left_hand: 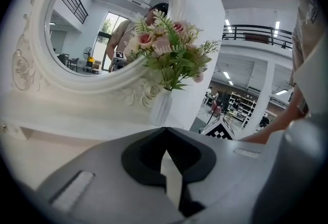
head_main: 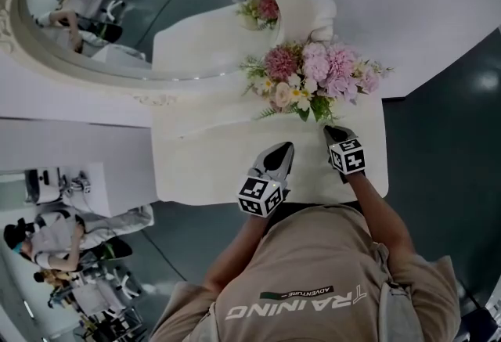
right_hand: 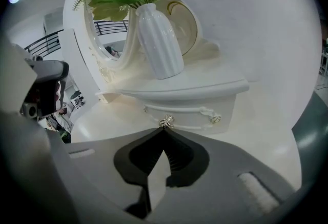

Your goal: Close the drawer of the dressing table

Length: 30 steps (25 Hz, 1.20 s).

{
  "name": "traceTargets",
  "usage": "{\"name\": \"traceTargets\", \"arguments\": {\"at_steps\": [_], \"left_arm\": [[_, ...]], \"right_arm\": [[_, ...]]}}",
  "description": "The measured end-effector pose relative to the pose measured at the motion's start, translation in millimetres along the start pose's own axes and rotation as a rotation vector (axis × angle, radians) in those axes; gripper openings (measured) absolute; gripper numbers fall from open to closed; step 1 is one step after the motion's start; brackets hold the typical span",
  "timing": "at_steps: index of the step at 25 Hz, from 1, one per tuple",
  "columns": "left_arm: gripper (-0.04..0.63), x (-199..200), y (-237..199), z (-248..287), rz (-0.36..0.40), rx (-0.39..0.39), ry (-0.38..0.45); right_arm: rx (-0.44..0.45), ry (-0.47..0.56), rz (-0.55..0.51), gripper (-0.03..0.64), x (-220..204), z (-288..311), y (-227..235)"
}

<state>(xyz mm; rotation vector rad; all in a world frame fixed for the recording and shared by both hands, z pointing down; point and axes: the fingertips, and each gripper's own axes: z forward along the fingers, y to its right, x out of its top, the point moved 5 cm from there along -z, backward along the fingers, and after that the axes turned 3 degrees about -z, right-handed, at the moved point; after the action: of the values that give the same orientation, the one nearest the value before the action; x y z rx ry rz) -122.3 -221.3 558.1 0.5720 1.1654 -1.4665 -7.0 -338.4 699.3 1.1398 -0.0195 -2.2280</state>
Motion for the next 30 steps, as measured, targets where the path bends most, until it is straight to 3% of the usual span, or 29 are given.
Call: {"name": "traceTargets", "arguments": {"at_steps": [8, 18, 30], "left_arm": [[0.018, 3, -4, 2, -0.027, 0.030, -0.004], [0.018, 20, -8, -8, 0.014, -0.044, 0.015], [0.018, 17, -16, -32, 0.026, -0.090, 0.022]], "right_arm": [[0.025, -0.007, -0.003, 0.002, 8, 7, 7], [-0.006, -0.017, -0.049, 0.002, 4, -24, -1], [-0.029, 0.109, -0.034, 0.002, 17, -100, -44]]}}
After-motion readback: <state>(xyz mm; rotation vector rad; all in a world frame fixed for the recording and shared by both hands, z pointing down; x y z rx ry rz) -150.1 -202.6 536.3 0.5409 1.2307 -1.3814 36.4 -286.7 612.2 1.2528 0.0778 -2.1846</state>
